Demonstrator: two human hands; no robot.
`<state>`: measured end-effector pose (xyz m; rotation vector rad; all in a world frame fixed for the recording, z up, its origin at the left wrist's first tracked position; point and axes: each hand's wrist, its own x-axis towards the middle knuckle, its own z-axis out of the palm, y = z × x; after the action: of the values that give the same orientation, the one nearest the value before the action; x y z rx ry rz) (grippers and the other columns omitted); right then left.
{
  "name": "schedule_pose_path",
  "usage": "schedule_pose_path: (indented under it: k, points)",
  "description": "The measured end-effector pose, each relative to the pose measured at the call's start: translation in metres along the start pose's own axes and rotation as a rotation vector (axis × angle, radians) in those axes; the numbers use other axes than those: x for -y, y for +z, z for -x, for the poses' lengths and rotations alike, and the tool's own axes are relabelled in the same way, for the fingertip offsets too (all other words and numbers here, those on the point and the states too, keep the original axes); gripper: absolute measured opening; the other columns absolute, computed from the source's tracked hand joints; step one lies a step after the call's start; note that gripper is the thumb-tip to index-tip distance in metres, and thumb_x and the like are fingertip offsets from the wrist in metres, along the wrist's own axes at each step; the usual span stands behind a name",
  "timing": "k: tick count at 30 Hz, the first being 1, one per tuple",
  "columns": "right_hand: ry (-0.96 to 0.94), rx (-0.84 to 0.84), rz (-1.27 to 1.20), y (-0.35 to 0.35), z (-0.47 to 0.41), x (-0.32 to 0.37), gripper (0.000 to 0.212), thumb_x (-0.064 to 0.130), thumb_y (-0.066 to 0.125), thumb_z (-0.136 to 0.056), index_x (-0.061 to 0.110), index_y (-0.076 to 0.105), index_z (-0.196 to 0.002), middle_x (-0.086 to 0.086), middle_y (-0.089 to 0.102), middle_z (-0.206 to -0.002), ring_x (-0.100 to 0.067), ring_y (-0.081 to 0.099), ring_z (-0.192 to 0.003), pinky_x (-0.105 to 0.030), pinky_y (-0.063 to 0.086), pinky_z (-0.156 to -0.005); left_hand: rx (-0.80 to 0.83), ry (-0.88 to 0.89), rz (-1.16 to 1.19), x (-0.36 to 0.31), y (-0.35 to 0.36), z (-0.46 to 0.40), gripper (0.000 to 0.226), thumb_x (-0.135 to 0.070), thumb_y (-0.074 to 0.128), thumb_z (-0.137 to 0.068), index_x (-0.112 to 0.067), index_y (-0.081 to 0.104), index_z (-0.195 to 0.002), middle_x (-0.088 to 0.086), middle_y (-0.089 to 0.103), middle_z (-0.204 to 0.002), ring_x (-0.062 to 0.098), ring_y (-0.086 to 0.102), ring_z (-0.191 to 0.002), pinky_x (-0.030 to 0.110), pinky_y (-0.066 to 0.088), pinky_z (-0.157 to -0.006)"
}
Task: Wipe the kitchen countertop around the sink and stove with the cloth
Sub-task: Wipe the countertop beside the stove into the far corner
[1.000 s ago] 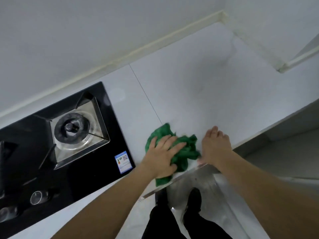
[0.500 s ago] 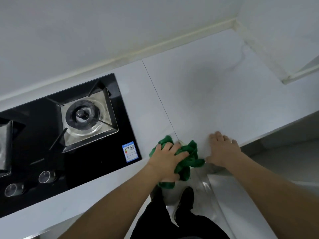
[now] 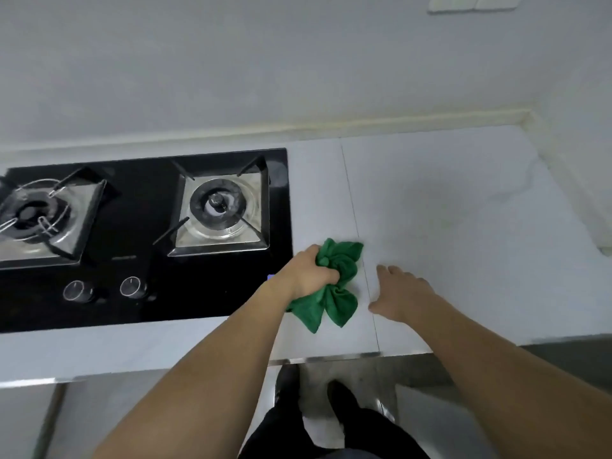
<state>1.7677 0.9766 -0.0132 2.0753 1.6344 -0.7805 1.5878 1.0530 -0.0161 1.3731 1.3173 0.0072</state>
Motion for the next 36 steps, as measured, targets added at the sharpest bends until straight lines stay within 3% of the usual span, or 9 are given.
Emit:
schedule_pose_path:
  k: [3, 7, 10, 15, 18, 24, 29, 36]
  points:
    - [-0.103, 0.010, 0.071, -0.003, -0.008, 0.011, 0.072, 0.041, 0.057, -0.083, 0.017, 0.027, -0.144, -0.005, 0.040, -0.142, -0.027, 0.046, -0.124, -0.041, 0.041, -0.096, -0.071, -0.050, 0.125, 0.015, 0.007, 0.016, 0.037, -0.024, 0.068, -0.076, -0.022, 0.053, -0.110, 0.006, 0.065, -0.105, 0.023, 0.066, -0.092, 0.038, 0.058, -0.080]
    - [-0.222, 0.007, 0.178, 0.002, -0.015, 0.033, 0.075, 0.048, 0.060, -0.079, 0.017, 0.033, -0.141, -0.005, 0.043, -0.140, -0.027, 0.046, -0.124, -0.042, 0.042, -0.097, -0.150, -0.095, 0.267, 0.041, 0.011, 0.041, 0.036, -0.025, 0.067, -0.076, -0.024, 0.053, -0.110, 0.003, 0.066, -0.101, 0.021, 0.067, -0.090, 0.034, 0.055, -0.076]
    - [-0.344, -0.064, 0.259, 0.005, -0.016, 0.057, 0.073, 0.051, 0.060, -0.078, 0.018, 0.034, -0.138, -0.005, 0.043, -0.139, -0.028, 0.044, -0.126, -0.042, 0.038, -0.101, -0.245, -0.132, 0.413, 0.067, 0.010, 0.062, 0.042, -0.026, 0.068, -0.071, -0.023, 0.055, -0.111, 0.004, 0.069, -0.102, 0.022, 0.069, -0.091, 0.042, 0.056, -0.087]
    - [-0.584, -0.246, 0.356, 0.021, -0.001, 0.111, 0.083, 0.049, 0.057, -0.084, 0.014, 0.019, -0.149, -0.012, 0.012, -0.157, -0.031, 0.019, -0.143, -0.045, 0.016, -0.117, -0.406, -0.157, 0.662, 0.120, 0.007, 0.109, 0.053, -0.025, 0.066, -0.068, -0.019, 0.053, -0.119, 0.007, 0.070, -0.103, 0.023, 0.071, -0.089, 0.041, 0.059, -0.083]
    - [-0.752, -0.373, 0.411, 0.032, 0.016, 0.138, 0.078, 0.042, 0.055, -0.088, 0.014, 0.018, -0.150, -0.011, 0.008, -0.159, -0.030, 0.012, -0.146, -0.045, 0.009, -0.120, -0.505, -0.205, 0.751, 0.154, 0.012, 0.139, 0.058, -0.028, 0.066, -0.063, -0.020, 0.055, -0.119, 0.007, 0.070, -0.103, 0.025, 0.070, -0.091, 0.043, 0.058, -0.085]
    - [-0.980, -0.312, 0.529, 0.088, 0.069, 0.198, 0.074, 0.037, 0.050, -0.090, 0.013, 0.015, -0.151, -0.010, 0.006, -0.160, -0.027, 0.006, -0.147, -0.043, 0.003, -0.121, -0.690, -0.309, 0.940, 0.235, 0.044, 0.223, 0.063, -0.024, 0.067, -0.064, -0.022, 0.054, -0.125, 0.008, 0.070, -0.105, 0.028, 0.070, -0.091, 0.042, 0.059, -0.082]
    - [-1.117, -0.187, 0.612, 0.153, 0.134, 0.239, 0.076, 0.037, 0.048, -0.089, 0.014, 0.011, -0.151, -0.008, 0.007, -0.160, -0.025, 0.006, -0.147, -0.042, 0.003, -0.121, -0.814, -0.371, 1.013, 0.301, 0.081, 0.297, 0.062, -0.028, 0.068, -0.057, -0.021, 0.057, -0.118, 0.007, 0.071, -0.102, 0.028, 0.071, -0.089, 0.049, 0.058, -0.085]
    - [-1.102, -0.050, 0.653, 0.271, 0.242, 0.271, 0.075, 0.037, 0.050, -0.087, 0.015, 0.015, -0.150, -0.006, 0.013, -0.159, -0.024, 0.015, -0.145, -0.041, 0.011, -0.119, -0.814, -0.447, 0.925, 0.400, 0.146, 0.404, 0.046, -0.026, 0.069, -0.072, -0.021, 0.054, -0.116, 0.005, 0.067, -0.104, 0.024, 0.066, -0.091, 0.039, 0.056, -0.084]
